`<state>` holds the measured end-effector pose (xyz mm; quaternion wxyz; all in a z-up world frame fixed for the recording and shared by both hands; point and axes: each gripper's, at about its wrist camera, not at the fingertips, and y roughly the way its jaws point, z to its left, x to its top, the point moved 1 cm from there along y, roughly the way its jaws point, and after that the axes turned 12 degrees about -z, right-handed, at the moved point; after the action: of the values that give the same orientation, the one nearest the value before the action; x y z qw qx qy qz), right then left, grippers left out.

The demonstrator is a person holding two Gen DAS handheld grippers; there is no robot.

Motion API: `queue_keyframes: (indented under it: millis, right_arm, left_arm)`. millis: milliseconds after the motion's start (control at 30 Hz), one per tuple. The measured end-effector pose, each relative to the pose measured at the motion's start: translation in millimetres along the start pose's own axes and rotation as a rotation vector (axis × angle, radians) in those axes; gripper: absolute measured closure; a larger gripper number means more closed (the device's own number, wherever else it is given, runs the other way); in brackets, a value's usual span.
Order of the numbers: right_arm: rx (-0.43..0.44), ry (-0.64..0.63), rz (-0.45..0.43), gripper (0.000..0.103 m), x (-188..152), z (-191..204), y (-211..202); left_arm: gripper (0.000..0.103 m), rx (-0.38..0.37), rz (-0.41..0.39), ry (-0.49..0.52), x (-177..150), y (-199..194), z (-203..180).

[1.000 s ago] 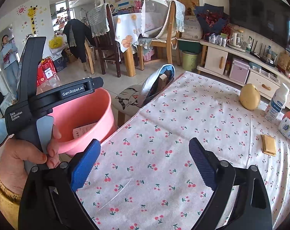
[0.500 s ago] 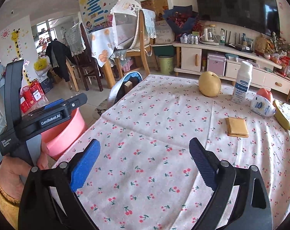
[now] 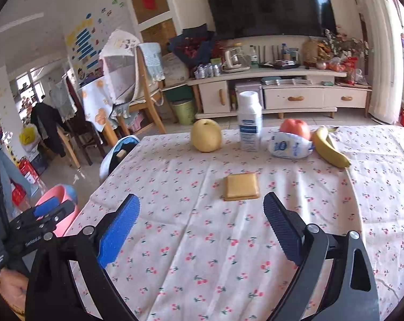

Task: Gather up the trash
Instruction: 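Swing both tools back from the bucket toward the table, then grasp the white Magicday yogurt pouch with the right gripper while the left gripper approaches the gold packet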

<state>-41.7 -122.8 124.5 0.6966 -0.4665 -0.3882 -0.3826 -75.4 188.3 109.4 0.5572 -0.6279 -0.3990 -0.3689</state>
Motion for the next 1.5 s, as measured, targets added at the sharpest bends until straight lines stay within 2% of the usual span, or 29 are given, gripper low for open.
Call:
queue_keyframes:
  millis: [233, 367, 467, 600, 667, 900, 1000, 1167, 1333, 1433, 1500]
  right_arm:
    - [-0.140, 0.195, -0.021, 0.010, 7.6, -98.3, -6.1]
    - [-0.160, 0.261, -0.023, 0.010, 9.5, -131.5, 0.6]
    - [-0.148, 0.291, -0.017, 0.010, 11.8, -145.1, 14.3]
    - [-0.141, 0.318, -0.004, 0.010, 12.6, -153.4, 34.3]
    - [-0.112, 0.342, 0.021, 0.010, 14.9, -158.9, 58.7]
    - [-0.093, 0.268, 0.076, 0.010, 28.7, -155.5, 116.6]
    - [-0.075, 0.247, 0.105, 0.010, 30.6, -151.8, 142.4]
    - [-0.097, 0.167, 0.136, 0.010, 33.7, -139.7, 174.4]
    - [-0.154, 0.035, 0.174, 0.010, 30.3, -125.1, 202.2]
    - [-0.189, 0.010, 0.169, 0.009, 27.1, -125.0, 211.8]
    - [-0.204, 0.020, 0.173, 0.009, 24.9, -129.1, 217.7]
  left_arm:
    - [0.018, -0.143, 0.063, -0.029, 0.2, 16.5, -47.6]
    - [0.018, -0.226, 0.128, -0.071, -9.7, 42.9, -85.3]
    - [0.018, -0.249, 0.170, -0.085, -18.3, 67.7, -115.3]
    - [0.018, -0.224, 0.225, -0.061, -29.4, 105.3, -153.2]
    - [0.018, -0.195, 0.244, -0.054, -34.3, 124.4, -167.4]
    - [0.018, -0.113, 0.282, -0.015, -34.3, 178.5, -198.7]
    - [0.018, -0.087, 0.304, -0.008, -33.1, 197.1, -204.3]
    - [0.018, -0.062, 0.350, -0.009, -39.5, 219.3, -205.7]
    - [0.019, -0.049, 0.317, 0.042, -38.5, 223.9, -211.0]
    - [0.029, -0.019, 0.297, 0.082, -39.4, 224.5, -215.7]
    - [0.041, -0.015, 0.292, 0.084, -38.4, 223.8, -216.0]
